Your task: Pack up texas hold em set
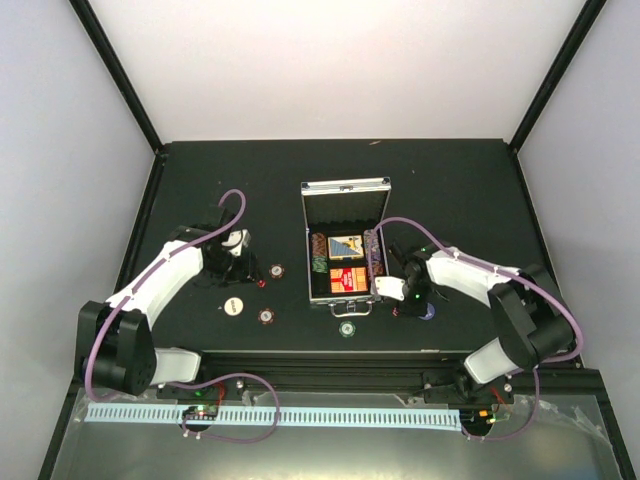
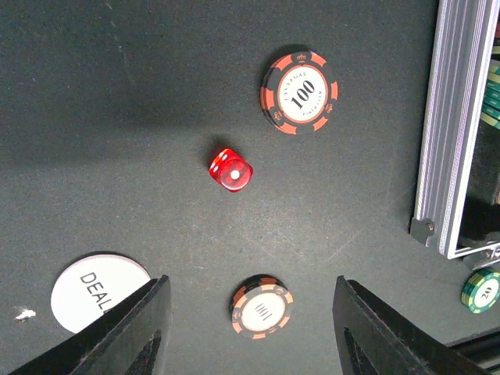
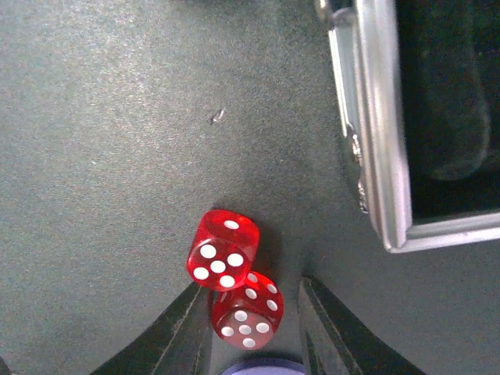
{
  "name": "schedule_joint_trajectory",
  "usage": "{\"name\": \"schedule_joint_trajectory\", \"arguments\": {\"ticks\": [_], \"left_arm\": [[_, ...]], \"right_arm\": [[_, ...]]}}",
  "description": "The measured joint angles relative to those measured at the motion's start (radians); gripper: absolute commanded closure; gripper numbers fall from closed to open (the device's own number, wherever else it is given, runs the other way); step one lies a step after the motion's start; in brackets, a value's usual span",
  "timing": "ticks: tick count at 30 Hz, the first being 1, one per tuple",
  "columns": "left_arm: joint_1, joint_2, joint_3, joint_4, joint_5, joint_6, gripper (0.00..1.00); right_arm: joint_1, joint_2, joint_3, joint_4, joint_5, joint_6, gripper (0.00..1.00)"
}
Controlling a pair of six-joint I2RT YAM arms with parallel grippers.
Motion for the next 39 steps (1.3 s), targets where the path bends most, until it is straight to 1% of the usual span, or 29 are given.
{"name": "schedule_joint_trajectory", "arguments": {"ticks": [4,7,11,16,21,26,39], "left_arm": [[0.0,0.0,0.0,0.004,0.0,-0.001,0.41],[0.0,0.0,0.0,0.005,0.0,-0.003,0.41],[0.0,0.0,-0.001,0.008,0.0,-0.008,0.41],[0.0,0.0,-0.008,0.026,0.0,-0.019,0.41],[0.0,0.0,-0.039,0.046,0.001,-0.031,0.41],[0.0,-0.026,-0.06,0.051,0.006,-0.041,0.41],[0.0,-0.035,-0.06,0.079,0.01,-0.051,0.41]], "right_arm": [[0.0,0.011,0.003,0.01,0.005,0.003,0.77],[0.0,0.01,0.003,0.013,0.008,0.002,0.79],[0.0,-0.001,0.003,0.006,0.009,-0.002,0.8],[0.0,-0.063,0.023,-0.05,0.009,-0.002,0.8],[0.0,-0.106,0.121,-0.12,0.008,-0.005,0.8],[0.0,-0.082,0.264,-0.166,-0.002,-0.004,0.8],[0.006,0.146,0.565,-0.209,-0.058,-0.001,0.8]]}}
